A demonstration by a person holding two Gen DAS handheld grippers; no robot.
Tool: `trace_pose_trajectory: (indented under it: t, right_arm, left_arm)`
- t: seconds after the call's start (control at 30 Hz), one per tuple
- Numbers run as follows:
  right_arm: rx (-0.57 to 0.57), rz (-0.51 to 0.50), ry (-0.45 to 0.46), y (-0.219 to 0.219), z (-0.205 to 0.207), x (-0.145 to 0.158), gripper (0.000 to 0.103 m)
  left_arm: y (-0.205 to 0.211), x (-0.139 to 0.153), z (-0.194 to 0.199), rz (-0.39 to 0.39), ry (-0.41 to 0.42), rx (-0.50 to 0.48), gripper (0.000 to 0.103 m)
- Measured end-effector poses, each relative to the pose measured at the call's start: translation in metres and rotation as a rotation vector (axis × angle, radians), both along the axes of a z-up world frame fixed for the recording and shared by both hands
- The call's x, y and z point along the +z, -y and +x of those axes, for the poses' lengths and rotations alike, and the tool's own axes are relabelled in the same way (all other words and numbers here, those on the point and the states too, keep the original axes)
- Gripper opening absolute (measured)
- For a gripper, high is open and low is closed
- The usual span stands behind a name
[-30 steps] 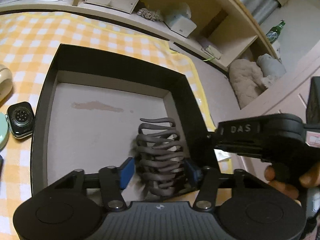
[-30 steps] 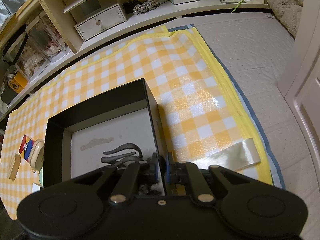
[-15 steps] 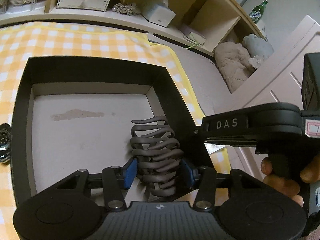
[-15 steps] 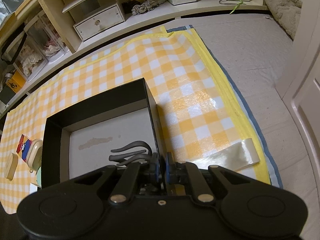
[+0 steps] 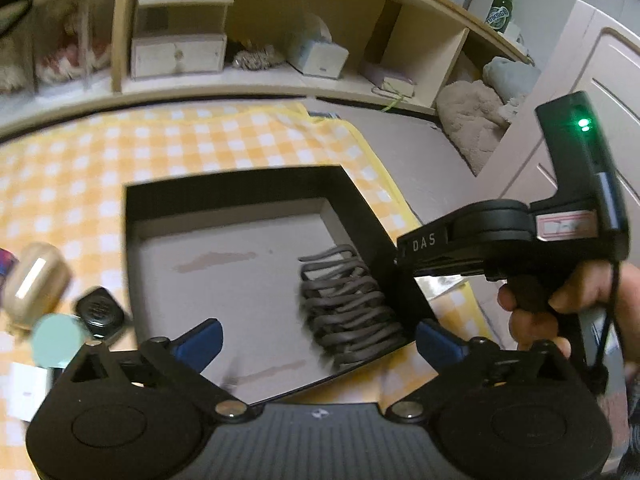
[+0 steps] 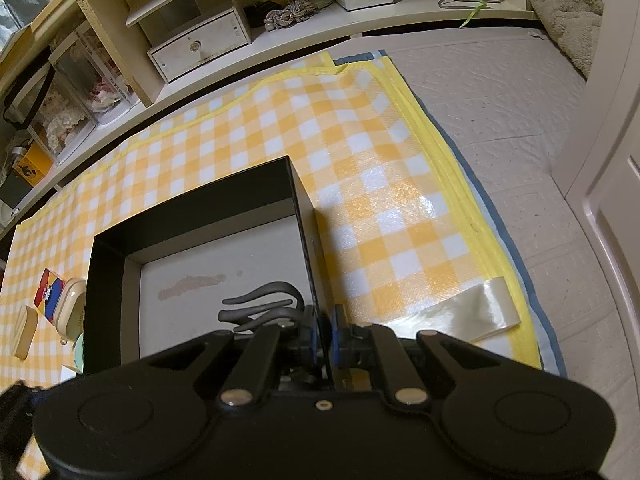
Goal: Organize rigid objects
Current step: 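Move the left tool back to the pale wooden oval block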
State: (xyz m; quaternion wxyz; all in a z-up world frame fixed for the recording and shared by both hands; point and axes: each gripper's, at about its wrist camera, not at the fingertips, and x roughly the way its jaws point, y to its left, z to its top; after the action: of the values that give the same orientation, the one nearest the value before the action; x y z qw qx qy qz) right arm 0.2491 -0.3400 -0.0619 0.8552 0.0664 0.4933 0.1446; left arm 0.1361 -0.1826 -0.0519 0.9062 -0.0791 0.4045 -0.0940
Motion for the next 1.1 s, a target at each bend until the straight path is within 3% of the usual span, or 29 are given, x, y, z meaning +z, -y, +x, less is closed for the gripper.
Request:
trace_pose_trajectory:
  t: [0.33, 0.63, 0.77, 0.97, 1.1]
  right_arm:
    - [0.001, -0.002, 0.0, 0.0, -0.002, 0.0, 0.008]
    - [0.001, -0.003, 0.0, -0.001, -0.001, 0.001, 0.007]
    - [0.002, -0.008, 0.001, -0.001, -0.002, 0.0, 0.007]
    - [0.004, -0.01, 0.001, -0.001, -0.002, 0.0, 0.007]
    - [0.004, -0.017, 0.001, 0.0, -0.002, 0.0, 0.007]
  left_arm:
    - [-0.005, 0.03, -0.026, 0.143, 0.048, -0.045, 0.103]
    - [-0.021, 0.045, -0.042, 0.101, 0.071, -0.08, 0.103]
    - [-0.038, 0.046, -0.044, 0.126, 0.087, -0.071, 0.103]
    - [-0.088, 0.043, -0.037, 0.178, 0.057, 0.026, 0.103]
    - [-0.126, 0.04, -0.033, 0.237, 0.053, 0.15, 0.103]
